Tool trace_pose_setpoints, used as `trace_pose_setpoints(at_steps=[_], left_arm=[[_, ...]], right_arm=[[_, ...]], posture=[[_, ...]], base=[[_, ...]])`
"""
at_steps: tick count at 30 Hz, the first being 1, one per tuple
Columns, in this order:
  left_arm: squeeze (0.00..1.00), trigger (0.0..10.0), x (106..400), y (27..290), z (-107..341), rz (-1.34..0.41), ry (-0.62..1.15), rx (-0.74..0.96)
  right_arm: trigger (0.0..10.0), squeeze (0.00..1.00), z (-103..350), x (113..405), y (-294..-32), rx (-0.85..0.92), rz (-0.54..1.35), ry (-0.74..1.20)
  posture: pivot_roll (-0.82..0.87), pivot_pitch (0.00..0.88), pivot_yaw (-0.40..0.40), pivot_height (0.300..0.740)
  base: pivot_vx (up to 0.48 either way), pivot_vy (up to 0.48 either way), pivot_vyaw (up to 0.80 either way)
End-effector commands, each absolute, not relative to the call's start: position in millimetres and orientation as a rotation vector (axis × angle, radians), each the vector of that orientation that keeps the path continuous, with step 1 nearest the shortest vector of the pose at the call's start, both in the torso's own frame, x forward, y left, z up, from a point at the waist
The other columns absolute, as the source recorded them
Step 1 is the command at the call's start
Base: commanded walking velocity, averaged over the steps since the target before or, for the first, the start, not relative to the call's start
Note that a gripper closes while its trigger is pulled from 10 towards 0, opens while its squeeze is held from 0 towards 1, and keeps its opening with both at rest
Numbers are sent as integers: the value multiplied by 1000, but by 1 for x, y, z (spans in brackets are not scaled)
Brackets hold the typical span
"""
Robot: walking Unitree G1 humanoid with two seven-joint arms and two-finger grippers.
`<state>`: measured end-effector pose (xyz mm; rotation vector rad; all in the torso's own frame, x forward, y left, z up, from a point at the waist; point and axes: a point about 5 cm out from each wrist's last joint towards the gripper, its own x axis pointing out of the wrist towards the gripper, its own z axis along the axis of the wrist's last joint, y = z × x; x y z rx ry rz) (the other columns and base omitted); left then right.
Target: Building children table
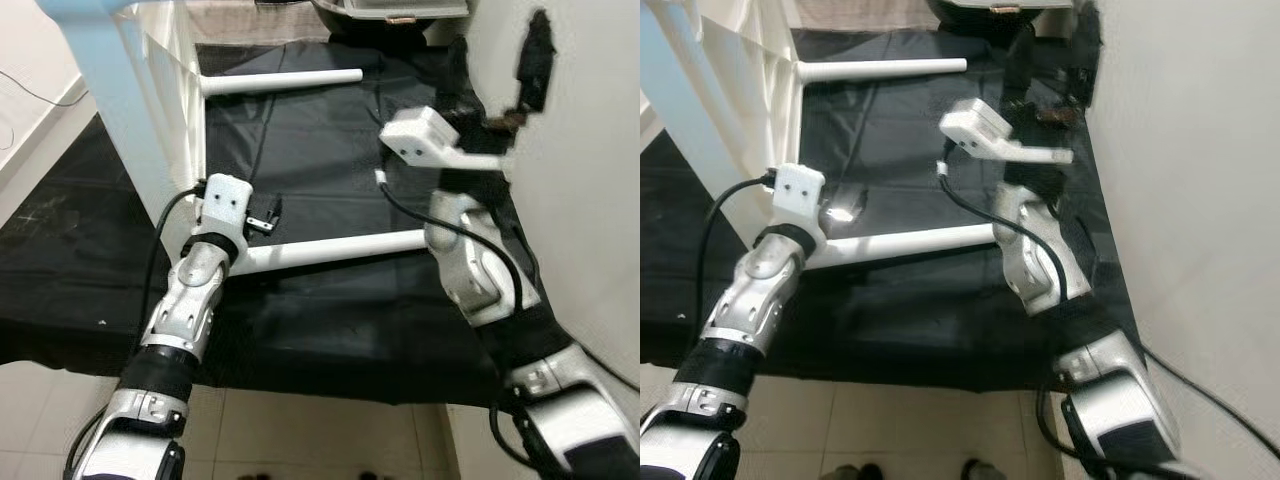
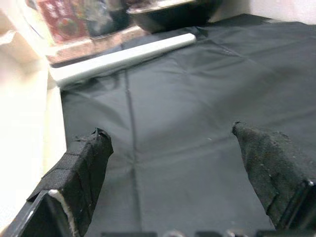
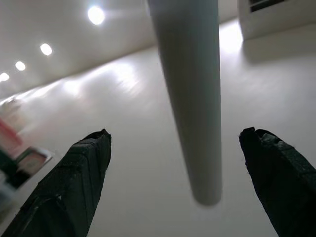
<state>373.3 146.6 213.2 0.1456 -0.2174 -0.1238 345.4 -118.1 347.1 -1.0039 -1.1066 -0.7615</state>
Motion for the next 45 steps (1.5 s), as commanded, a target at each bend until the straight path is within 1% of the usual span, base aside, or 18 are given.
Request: trace_pose_setpoints(at_steps=[1,4,6,8,16,20,21,29,31,37,43,45], left_arm=[[0,10000,373,153,208,-96,-209,161],[0,10000,372,154,206,-95,-208,159],[0,10000,372,154,206,-95,-208,159],[0,10000,373,155,204,-93,-210,159],[0,10000,375,155,203,-89,-217,157],[0,10000,375,155,203,-88,-218,158],[0,10000,375,156,204,-84,-219,158],[0,10000,377,165,218,-28,-267,184],[0,10000,378,175,229,10,-291,224],[0,10000,377,184,236,31,-310,273],[0,10000,365,218,239,-16,-292,431],[0,10000,363,223,239,-23,-286,461]], right_arm=[[10000,0,346,346,-114,-1010,-760,-1140],[10000,0,358,350,-109,-1033,-786,-1183],[10000,0,358,350,-109,-1033,-786,-1183],[10000,0,371,352,-109,-1043,-838,-1211],[10000,0,394,355,-105,-1057,-925,-1287],[10000,0,402,354,-103,-1049,-940,-1316],[0,0,406,354,-102,-1046,-933,-1324],[0,0,408,355,-98,-1044,-907,-1341],[0,0,405,356,-97,-1047,-890,-1331],[0,0,403,360,-97,-1049,-874,-1313],[0,0,396,379,-100,-1088,-722,-1114],[0,0,396,381,-101,-1090,-709,-1094]], posture=[[79,263,-4,740],[78,259,-12,740],[78,259,-12,740],[77,256,-16,740],[74,252,-17,740],[74,252,-17,740],[73,248,-17,740],[78,227,-12,740],[79,216,-9,740],[83,201,-6,740],[95,159,-2,740],[95,159,-2,740]], base=[[0,0,0],[0,0,0],[0,0,0],[0,0,0],[0,0,0],[0,0,0],[0,0,0],[0,0,0],[0,0,0],[0,0,0],[0,0,0],[0,0,0]])
